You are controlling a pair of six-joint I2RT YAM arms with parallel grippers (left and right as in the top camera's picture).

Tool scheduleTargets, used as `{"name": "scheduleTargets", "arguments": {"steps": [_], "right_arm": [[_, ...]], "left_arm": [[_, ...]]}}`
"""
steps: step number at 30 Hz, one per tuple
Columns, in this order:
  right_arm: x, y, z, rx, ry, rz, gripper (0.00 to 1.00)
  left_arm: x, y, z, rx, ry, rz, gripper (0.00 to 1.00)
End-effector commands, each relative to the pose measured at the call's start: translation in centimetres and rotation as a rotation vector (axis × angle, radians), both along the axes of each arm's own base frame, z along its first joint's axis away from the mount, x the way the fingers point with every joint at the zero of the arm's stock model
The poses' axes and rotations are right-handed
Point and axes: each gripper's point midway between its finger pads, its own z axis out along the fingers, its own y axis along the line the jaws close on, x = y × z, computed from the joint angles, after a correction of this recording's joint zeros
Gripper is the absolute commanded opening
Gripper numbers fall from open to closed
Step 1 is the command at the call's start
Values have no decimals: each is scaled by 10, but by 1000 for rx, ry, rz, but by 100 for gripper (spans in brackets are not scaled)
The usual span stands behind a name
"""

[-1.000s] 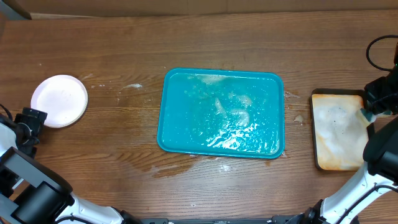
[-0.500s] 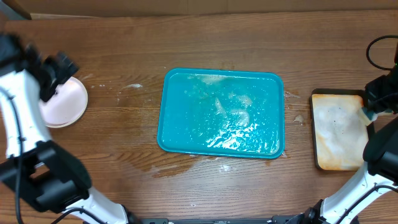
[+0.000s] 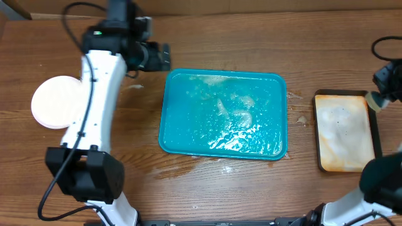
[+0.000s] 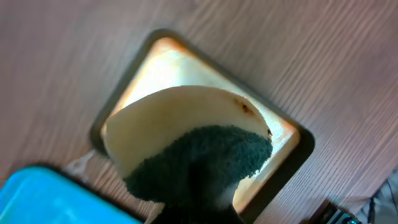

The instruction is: Clean dirty plates on tray and stack at the side

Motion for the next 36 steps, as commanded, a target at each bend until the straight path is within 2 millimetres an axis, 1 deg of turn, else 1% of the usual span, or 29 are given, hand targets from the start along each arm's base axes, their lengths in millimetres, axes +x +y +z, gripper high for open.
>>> {"name": "scheduleTargets", "arguments": {"steps": [1,3,4,5,8,11,13,16,20,21,24,26,28,31,36], "right_arm": [[-1,21,37,-39,-99,60,4],[-6,26,51,-61,-137,70,4],[-14,27,64,-85,-167,69,4],[-20,26,70,-102,-172,62,4],[-40,19,75,-131,-149,-24,4],[-51,19,69,-111,-107,-55,4],[-53,20,59,-100,-78,-62,4],[-51,20,33,-85,-36,-63,4],[-47,22,-18,-42,18,-57,4],[-46,26,-42,-14,37,-53,4],[-44,30,-71,17,58,-45,4],[-44,33,-86,40,75,-43,4],[-44,36,-98,59,89,-35,4],[-45,38,-111,79,109,-33,4],[-41,37,-119,82,119,-34,4]], "left_arm": [[-9,-35,4,27,-10,-107,100],[-14,-51,4,27,-9,-146,100],[-19,-66,3,27,-8,-181,100],[-21,-72,3,28,-7,-196,100],[-25,-85,2,27,-6,-225,100],[-27,-92,0,27,-9,-242,100],[-26,-93,-1,26,-9,-243,100],[-26,-93,-3,28,-4,-243,100],[-26,-93,-4,28,-1,-243,100],[-26,-93,-4,28,-1,-243,100],[-26,-93,-4,28,-1,-243,100],[-25,-93,-4,28,-1,-243,100],[-25,-93,-4,28,-1,-243,100],[-25,-93,-4,29,-1,-242,100],[-25,-93,-4,30,-2,-242,100]]}}
